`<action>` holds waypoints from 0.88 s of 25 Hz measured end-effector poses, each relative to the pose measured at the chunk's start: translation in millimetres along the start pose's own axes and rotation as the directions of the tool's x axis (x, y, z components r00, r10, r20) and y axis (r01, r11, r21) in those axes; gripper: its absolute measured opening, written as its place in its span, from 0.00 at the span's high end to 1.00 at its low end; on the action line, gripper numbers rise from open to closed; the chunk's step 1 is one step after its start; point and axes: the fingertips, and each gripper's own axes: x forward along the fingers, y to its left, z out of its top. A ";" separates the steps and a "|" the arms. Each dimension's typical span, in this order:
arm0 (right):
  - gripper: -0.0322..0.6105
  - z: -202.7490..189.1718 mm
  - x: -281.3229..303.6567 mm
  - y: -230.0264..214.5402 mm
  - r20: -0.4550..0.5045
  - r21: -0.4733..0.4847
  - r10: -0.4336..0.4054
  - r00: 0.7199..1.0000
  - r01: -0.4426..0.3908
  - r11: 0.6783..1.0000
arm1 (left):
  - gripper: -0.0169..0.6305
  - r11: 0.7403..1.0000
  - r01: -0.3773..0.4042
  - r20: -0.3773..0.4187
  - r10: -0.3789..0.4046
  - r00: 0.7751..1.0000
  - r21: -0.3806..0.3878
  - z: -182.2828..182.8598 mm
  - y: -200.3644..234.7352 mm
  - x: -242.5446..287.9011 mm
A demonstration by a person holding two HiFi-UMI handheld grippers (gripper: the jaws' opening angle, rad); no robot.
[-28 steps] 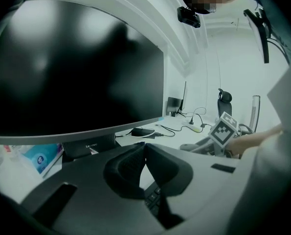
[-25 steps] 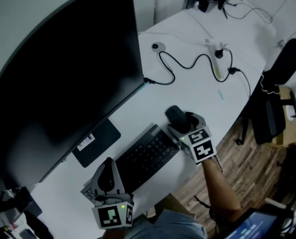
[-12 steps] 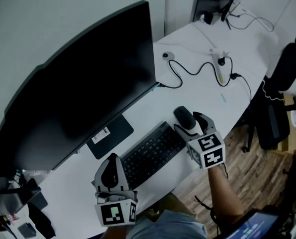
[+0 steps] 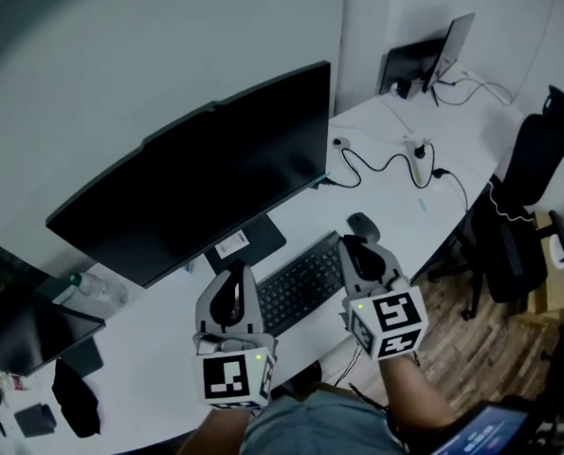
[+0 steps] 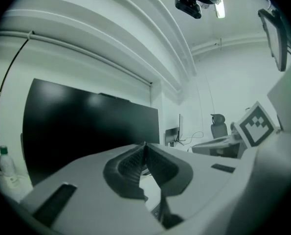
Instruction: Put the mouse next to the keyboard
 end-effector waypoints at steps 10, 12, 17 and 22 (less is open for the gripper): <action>0.93 34.2 -52.1 75.5 0.091 -0.104 0.002 0.996 0.008 0.995 | 0.97 1.000 0.026 0.119 -0.026 0.993 0.005 48.3 4.9 -56.7; 0.93 38.0 -59.1 83.9 0.088 -0.110 -0.001 0.996 0.011 0.994 | 0.97 1.000 0.025 0.129 -0.025 0.991 0.004 51.7 7.3 -63.2; 0.93 49.6 -68.3 95.3 0.178 -0.164 0.026 0.984 0.003 0.986 | 0.97 0.999 0.032 0.158 -0.033 0.987 0.010 62.2 5.7 -76.0; 0.93 53.3 -73.4 103.2 0.166 -0.176 0.027 0.986 0.003 0.984 | 0.97 0.999 0.037 0.181 -0.038 0.983 0.009 68.6 3.9 -81.1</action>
